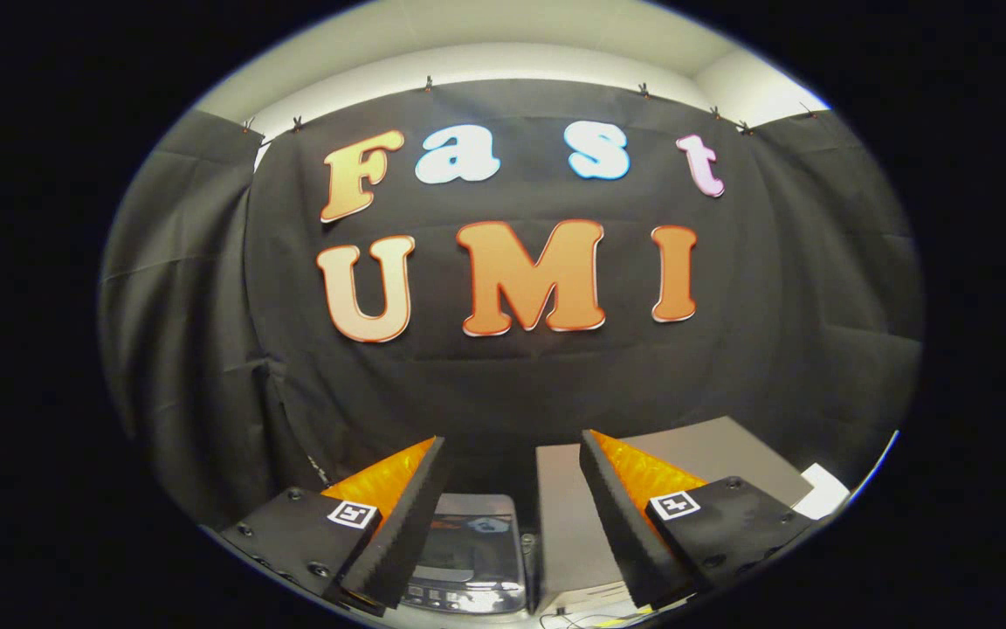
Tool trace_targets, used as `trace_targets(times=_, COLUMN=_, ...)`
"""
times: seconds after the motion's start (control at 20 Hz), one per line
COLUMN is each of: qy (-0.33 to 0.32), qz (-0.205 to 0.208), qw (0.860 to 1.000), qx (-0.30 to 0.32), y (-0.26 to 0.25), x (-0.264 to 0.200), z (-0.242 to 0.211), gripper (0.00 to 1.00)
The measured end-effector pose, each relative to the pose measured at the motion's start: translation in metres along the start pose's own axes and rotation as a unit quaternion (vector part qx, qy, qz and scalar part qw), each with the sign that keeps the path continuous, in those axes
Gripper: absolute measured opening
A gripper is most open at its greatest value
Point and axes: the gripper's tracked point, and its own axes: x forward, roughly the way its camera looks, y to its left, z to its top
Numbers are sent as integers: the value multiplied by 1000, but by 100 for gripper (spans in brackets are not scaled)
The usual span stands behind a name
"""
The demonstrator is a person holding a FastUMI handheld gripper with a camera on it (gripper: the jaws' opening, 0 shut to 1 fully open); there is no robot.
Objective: Put the clothes into the washing machine and then close the washing machine lid.
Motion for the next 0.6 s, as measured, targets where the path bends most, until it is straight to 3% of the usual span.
trace_targets(times=0.3, qy=-45, qz=-20, qw=998, qx=-24, y=-81, x=-39, z=38, gripper=98)
trace_targets(times=0.6, qy=-66, qz=-9, qw=998, qx=-21, y=-141, x=-64, z=43, gripper=98)
